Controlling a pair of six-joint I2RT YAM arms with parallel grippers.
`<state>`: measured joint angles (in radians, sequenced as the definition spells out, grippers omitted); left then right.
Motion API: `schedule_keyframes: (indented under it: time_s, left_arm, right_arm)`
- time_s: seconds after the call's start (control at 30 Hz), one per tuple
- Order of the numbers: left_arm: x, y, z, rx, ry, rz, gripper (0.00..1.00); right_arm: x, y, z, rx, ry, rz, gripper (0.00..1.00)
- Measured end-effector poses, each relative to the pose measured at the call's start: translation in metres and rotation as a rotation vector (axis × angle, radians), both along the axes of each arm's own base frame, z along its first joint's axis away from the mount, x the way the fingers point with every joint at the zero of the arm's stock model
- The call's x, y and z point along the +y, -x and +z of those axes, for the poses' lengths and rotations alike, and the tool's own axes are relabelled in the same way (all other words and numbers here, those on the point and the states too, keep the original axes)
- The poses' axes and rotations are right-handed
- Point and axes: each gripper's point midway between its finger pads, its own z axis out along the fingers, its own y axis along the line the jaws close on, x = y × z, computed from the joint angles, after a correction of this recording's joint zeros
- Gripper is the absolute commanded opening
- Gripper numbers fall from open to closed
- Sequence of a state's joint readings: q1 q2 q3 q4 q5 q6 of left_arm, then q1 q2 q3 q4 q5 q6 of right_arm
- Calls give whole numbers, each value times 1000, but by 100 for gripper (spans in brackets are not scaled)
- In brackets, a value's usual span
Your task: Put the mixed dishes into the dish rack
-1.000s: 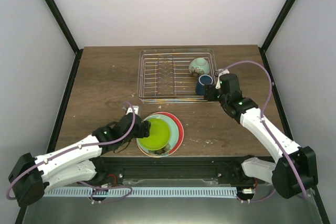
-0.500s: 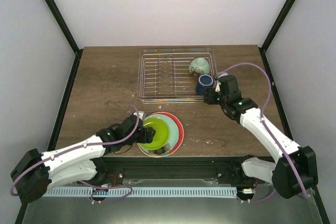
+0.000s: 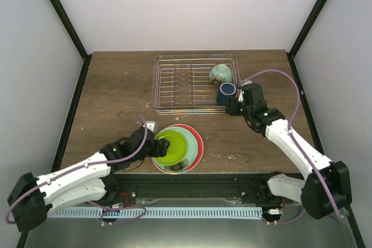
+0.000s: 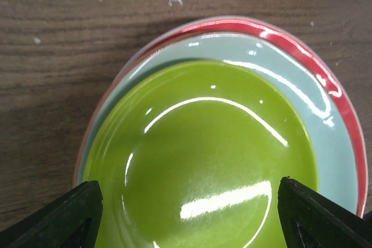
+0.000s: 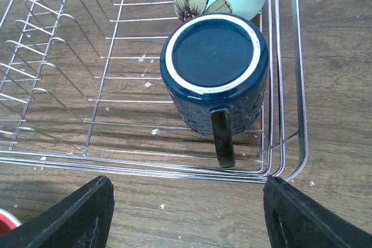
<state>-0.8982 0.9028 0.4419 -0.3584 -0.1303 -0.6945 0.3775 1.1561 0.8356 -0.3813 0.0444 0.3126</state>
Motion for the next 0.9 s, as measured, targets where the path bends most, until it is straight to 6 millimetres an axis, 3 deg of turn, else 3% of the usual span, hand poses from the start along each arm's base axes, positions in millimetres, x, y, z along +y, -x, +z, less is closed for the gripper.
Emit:
schedule_keyframes:
  time_s: [0.17,0.53,0.9]
  left_arm:
    - [4,-5,12,-33,-4,23,84]
    - [19,4,-17,15,-63,48,85]
    - [17,2,-18,14,-55,48,85]
  right_arm:
    - [0,0,-2,6,2,0,72]
    - [2,0,-3,10,1,3,72]
    - [4,1,-5,16,4,9,72]
